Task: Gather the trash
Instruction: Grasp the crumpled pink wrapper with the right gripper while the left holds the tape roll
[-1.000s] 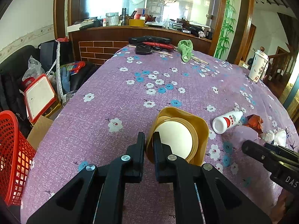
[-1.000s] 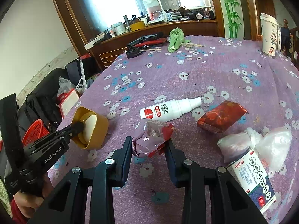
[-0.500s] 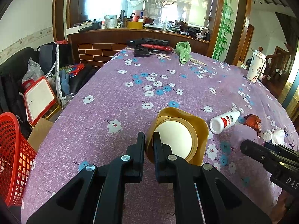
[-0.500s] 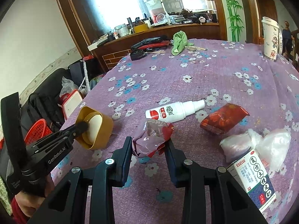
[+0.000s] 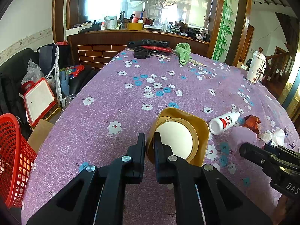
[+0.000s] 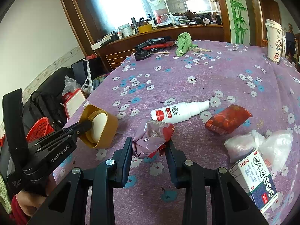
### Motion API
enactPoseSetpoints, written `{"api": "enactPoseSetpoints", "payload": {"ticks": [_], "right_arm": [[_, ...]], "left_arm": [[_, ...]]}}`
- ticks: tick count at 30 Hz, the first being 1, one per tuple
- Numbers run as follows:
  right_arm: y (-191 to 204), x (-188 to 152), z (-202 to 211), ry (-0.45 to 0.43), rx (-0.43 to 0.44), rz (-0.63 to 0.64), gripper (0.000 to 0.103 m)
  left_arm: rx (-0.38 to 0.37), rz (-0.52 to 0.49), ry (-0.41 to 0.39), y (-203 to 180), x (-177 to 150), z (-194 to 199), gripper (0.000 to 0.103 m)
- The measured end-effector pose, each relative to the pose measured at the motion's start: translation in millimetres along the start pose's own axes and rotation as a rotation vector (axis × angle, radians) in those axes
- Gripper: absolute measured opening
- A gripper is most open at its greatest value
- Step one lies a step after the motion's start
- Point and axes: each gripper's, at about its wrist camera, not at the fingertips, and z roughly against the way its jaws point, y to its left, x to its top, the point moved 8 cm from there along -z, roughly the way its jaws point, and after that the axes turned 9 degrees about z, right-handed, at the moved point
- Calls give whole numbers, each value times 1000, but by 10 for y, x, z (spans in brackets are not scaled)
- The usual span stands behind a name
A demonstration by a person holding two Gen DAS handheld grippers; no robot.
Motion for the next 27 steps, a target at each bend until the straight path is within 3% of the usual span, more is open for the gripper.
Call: {"api": "enactPoseSetpoints", "payload": {"ticks": [13, 21, 27], "right_arm": [[-11, 5, 20, -4, -4, -6, 37], [-151, 19, 22, 9, -55, -57, 37], [-135, -69, 335, 14, -66, -71, 37]], "left_arm": [[-4, -5, 9, -24, 40, 5, 8], [-8, -14, 30, -67, 28, -74, 8], [-13, -40, 29, -116, -74, 172, 8]]}}
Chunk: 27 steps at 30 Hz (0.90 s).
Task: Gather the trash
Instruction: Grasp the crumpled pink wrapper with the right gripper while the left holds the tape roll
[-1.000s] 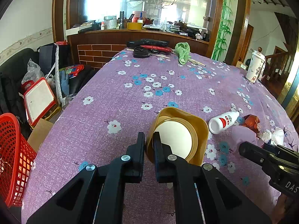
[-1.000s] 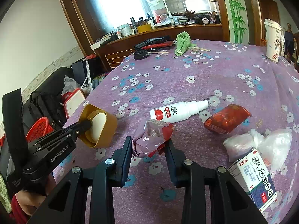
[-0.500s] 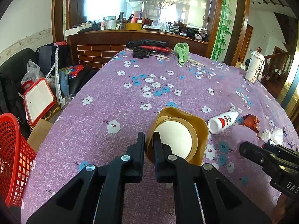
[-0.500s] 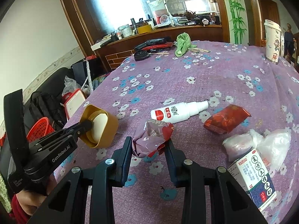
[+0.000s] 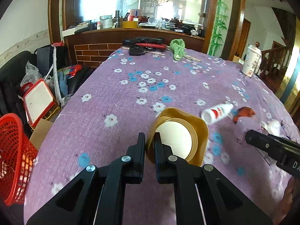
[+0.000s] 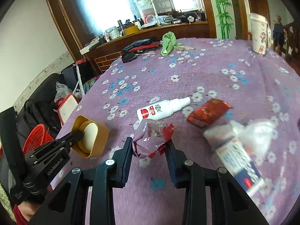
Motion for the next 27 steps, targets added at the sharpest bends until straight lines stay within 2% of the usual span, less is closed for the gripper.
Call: {"api": "enactPoseSetpoints", "payload": {"ticks": [5, 12, 27], "right_arm": [[35, -110, 341, -30, 9, -2, 37], [212, -278, 606, -47, 37, 0, 37], [461, -316, 788, -64, 31, 30, 37]], "left_arm": [[-44, 13, 1, -28, -181, 323, 8], [-66, -6, -29, -50, -304, 680, 8], [-64, 13, -62, 94, -388, 930, 8]]}}
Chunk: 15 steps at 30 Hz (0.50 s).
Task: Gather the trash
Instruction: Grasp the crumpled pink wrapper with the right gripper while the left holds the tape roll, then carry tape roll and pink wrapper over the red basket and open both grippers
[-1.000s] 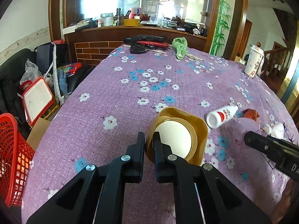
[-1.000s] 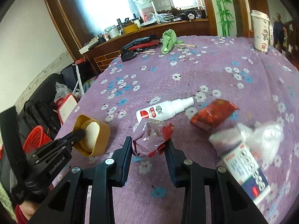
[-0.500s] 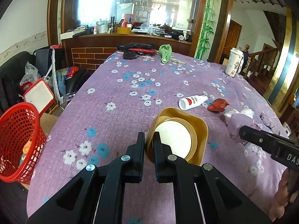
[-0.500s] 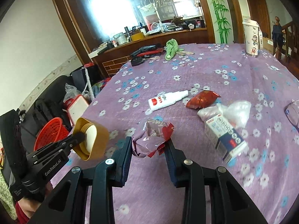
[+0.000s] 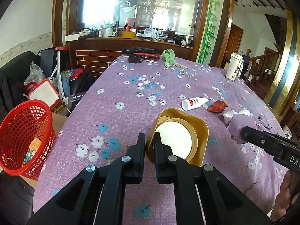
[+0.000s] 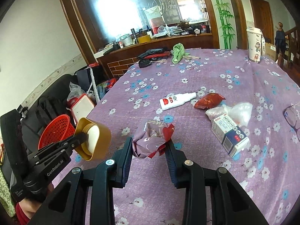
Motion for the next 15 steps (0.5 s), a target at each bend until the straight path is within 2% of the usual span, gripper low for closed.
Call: {"api": "enactPoseSetpoints", "payload": {"ticks": [15], "right_arm": [[159, 10, 179, -24, -7, 27, 37]], "left_arm": [[-10, 12, -41, 56, 4, 257, 8]]}}
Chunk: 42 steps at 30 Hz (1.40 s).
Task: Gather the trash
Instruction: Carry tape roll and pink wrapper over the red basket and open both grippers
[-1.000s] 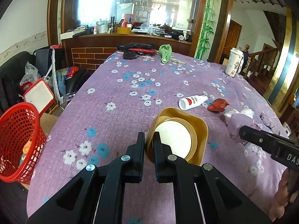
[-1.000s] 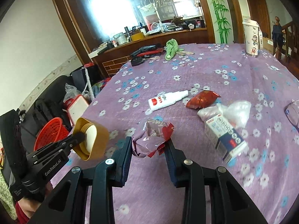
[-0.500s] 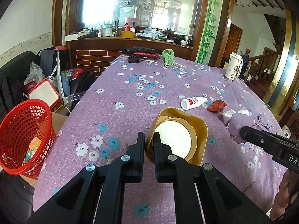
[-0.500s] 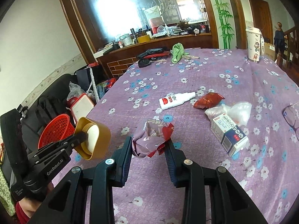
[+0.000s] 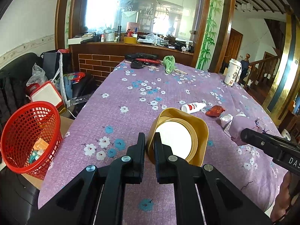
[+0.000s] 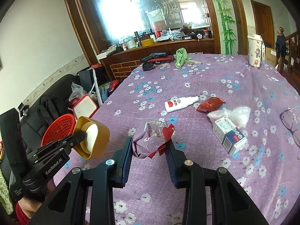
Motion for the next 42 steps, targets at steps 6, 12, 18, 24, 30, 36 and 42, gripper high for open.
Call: {"api": "enactPoseSetpoints", "payload": {"ticks": [6, 12, 18, 24, 30, 36, 42], "right_arm": [[74, 0, 103, -14, -3, 13, 37], [148, 3, 144, -18, 6, 19, 37], [245, 49, 88, -14, 20, 30, 37], [483, 113, -83, 6, 57, 57, 37], [748, 217, -277, 33, 94, 95, 37], [1183, 362, -469, 51, 146, 161, 37], [1696, 495, -703, 72, 215, 230, 37]], "left_arm": [[-5, 0, -17, 11, 6, 133, 8], [-10, -2, -26, 20, 12, 220, 8], [-6, 10, -34, 96, 43, 277, 8], [17, 37, -45, 325, 102, 341, 9], [64, 107, -82, 757, 229, 452, 9], [143, 200, -129, 1363, 362, 596, 9], [243, 298, -165, 2041, 403, 724, 9]]}}
